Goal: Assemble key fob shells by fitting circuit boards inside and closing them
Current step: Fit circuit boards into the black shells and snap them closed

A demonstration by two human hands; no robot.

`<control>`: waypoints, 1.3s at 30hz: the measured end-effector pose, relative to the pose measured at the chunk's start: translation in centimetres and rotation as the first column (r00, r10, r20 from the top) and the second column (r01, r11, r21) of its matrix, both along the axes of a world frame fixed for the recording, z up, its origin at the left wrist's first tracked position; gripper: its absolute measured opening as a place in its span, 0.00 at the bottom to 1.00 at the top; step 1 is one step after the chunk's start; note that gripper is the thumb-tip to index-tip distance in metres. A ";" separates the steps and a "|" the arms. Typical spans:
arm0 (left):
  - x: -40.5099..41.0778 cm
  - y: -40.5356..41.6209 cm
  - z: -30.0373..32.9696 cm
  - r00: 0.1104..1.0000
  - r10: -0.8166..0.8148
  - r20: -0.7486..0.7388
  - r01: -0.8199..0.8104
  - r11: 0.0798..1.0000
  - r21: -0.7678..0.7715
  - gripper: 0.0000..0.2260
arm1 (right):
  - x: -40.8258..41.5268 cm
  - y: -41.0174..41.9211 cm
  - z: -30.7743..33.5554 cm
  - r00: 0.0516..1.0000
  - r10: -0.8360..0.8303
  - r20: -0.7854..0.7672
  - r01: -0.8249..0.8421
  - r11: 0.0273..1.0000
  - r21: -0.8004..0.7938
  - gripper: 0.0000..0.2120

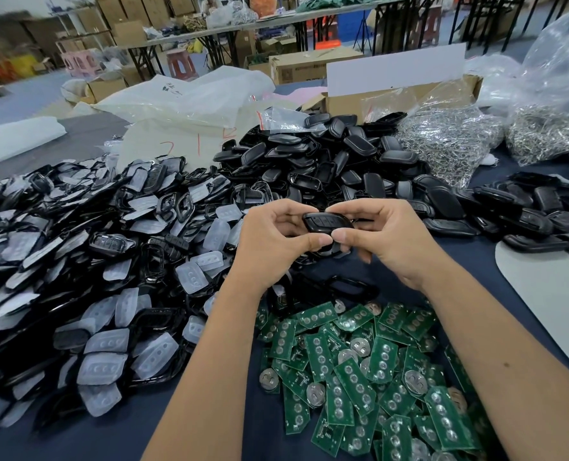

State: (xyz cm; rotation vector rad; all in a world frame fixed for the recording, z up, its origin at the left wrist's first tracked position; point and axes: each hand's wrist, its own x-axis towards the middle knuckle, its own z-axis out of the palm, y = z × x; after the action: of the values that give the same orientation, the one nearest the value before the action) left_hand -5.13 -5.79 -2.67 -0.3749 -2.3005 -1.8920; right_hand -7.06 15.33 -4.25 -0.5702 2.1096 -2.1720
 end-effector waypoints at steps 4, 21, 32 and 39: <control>0.1 0.3 -0.1 0.999 0.022 0.037 -0.024 0.998 0.055 0.15 | -0.1 -0.2 0.2 0.997 -0.051 -0.050 0.052 0.998 0.032 0.17; -0.3 0.9 -0.8 0.999 0.020 0.048 -0.027 0.987 0.159 0.07 | -0.1 -0.4 0.0 0.985 -0.146 -0.092 0.150 0.988 0.034 0.08; -0.5 0.8 -0.7 0.998 0.069 0.014 -0.070 0.992 0.102 0.06 | 0.3 -1.3 0.1 0.973 -0.178 -0.149 0.184 0.983 0.028 0.09; -0.4 0.8 -0.6 0.985 0.164 -0.046 -0.169 0.974 -0.148 0.08 | 0.5 -1.3 0.5 0.925 -0.155 -0.348 0.256 0.928 0.269 0.08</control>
State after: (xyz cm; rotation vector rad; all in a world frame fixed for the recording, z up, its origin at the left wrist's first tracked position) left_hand -5.50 -4.97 -3.32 -0.2201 -2.3790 -1.6275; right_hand -6.58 14.01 -3.75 -0.7405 2.7326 -1.8782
